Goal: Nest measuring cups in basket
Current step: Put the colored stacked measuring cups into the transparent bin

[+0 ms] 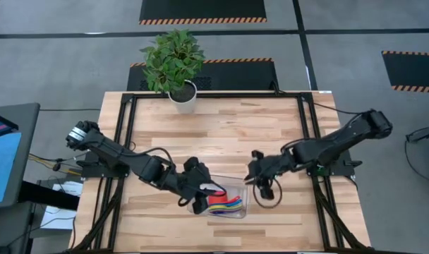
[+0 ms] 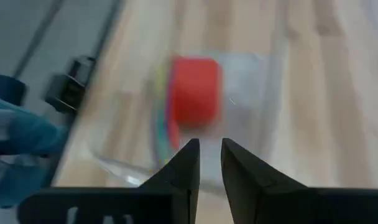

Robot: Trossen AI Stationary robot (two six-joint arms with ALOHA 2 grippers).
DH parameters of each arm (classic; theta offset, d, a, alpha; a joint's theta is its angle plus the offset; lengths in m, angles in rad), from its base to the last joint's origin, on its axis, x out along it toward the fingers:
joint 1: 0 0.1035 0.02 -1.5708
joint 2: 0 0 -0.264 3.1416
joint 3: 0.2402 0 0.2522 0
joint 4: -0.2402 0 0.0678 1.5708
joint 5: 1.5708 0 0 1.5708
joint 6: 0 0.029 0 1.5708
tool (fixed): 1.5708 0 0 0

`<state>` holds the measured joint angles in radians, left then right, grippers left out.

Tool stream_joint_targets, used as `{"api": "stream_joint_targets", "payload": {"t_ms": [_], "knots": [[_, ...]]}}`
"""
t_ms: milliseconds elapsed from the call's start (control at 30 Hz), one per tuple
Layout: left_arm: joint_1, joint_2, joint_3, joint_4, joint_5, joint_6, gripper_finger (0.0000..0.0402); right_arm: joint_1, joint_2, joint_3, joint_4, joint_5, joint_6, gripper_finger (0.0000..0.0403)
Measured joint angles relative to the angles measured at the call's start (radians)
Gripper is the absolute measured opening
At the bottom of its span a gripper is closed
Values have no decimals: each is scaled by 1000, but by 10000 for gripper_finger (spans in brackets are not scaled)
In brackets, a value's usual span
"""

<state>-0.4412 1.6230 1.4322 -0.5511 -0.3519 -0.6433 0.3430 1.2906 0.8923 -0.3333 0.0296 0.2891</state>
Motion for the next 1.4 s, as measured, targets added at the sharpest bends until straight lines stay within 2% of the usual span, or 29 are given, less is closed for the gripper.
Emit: {"api": "stream_joint_targets", "payload": {"t_ms": [167,233,367,433,567,633,700,867,1100,1133,1400], "knots": [[0,0,0,-18,24,22,43,62,96,2,149,27,-1,63],[2,0,0,-34,12,17,12,68,124,20,174,47,15,51],[10,5,0,-83,-22,-60,14,65,179,73,188,139,24,25],[9,30,2,-56,9,45,9,60,210,101,197,160,24,11],[-19,110,1,-16,200,428,2,60,302,161,195,153,31,13],[-20,136,0,-2,300,495,1,61,348,197,172,151,55,18],[-14,144,0,25,344,493,0,64,373,232,148,151,82,15],[-25,146,0,58,253,431,0,76,417,290,58,157,80,7],[-33,187,0,125,164,382,0,90,417,292,-42,156,94,7],[-34,205,2,165,161,376,0,91,417,293,-37,156,95,6],[-45,272,20,183,186,353,0,79,417,293,-32,155,95,13]]}}
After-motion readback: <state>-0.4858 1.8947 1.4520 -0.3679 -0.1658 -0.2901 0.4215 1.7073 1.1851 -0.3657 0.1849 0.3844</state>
